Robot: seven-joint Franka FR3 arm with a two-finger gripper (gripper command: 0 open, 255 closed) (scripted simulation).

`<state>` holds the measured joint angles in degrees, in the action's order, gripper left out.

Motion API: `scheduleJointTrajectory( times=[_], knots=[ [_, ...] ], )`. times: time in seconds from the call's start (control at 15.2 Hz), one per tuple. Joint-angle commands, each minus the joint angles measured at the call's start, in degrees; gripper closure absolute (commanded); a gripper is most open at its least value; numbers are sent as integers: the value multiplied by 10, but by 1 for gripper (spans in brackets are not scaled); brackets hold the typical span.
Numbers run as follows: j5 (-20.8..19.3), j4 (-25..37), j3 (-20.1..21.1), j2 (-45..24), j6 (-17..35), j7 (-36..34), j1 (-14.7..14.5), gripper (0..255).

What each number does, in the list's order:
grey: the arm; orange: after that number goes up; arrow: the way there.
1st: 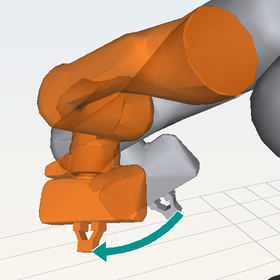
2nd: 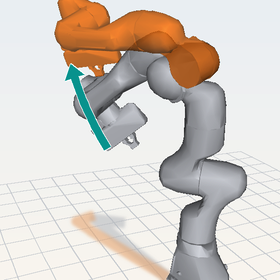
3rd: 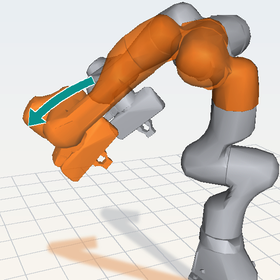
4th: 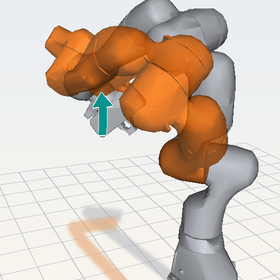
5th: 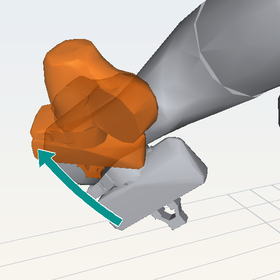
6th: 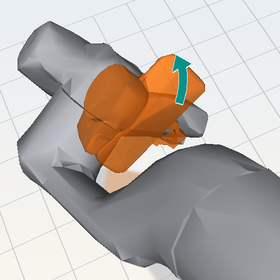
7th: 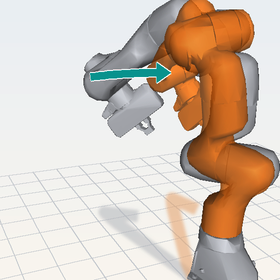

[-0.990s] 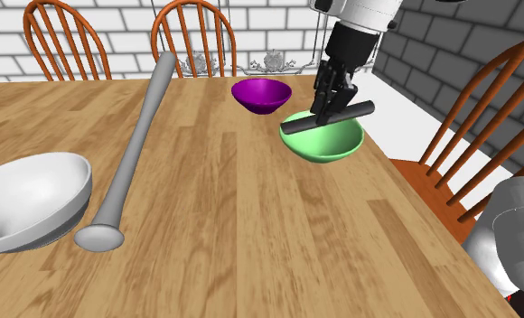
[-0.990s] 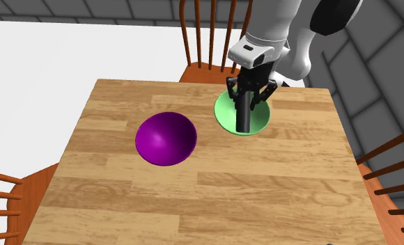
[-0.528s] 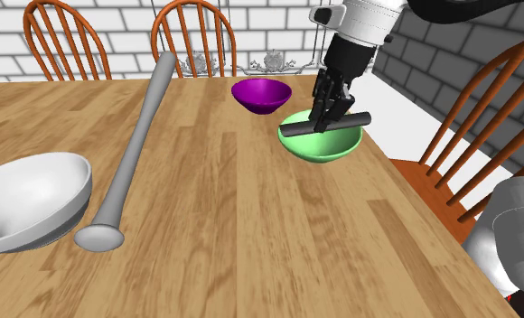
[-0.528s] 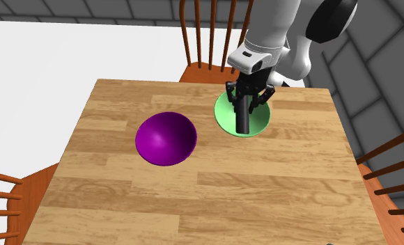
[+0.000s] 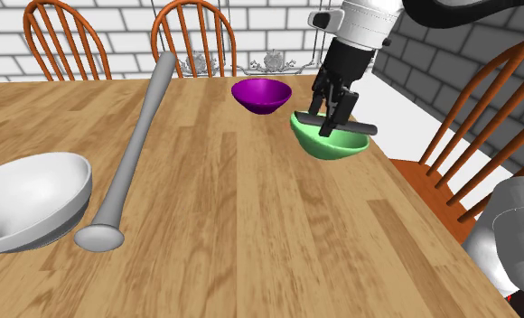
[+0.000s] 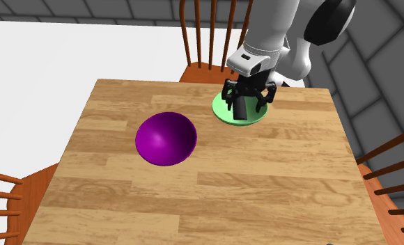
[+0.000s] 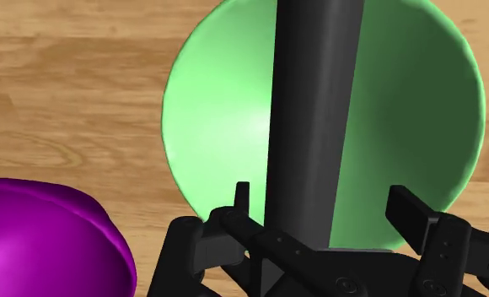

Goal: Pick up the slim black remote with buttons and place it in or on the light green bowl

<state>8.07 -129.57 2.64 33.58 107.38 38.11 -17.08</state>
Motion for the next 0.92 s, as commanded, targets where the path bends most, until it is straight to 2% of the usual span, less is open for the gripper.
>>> scheduleJointTrajectory(
  times=[0.0,0.07,0.33,0.86],
  knots=[
    [0,0,0,0,0,0,0,0],
    [0,1,0,0,-1,-1,0,0],
    [-5,71,-7,2,-74,-2,2,0],
    [-5,71,-7,2,-74,-2,2,0]
  ],
)
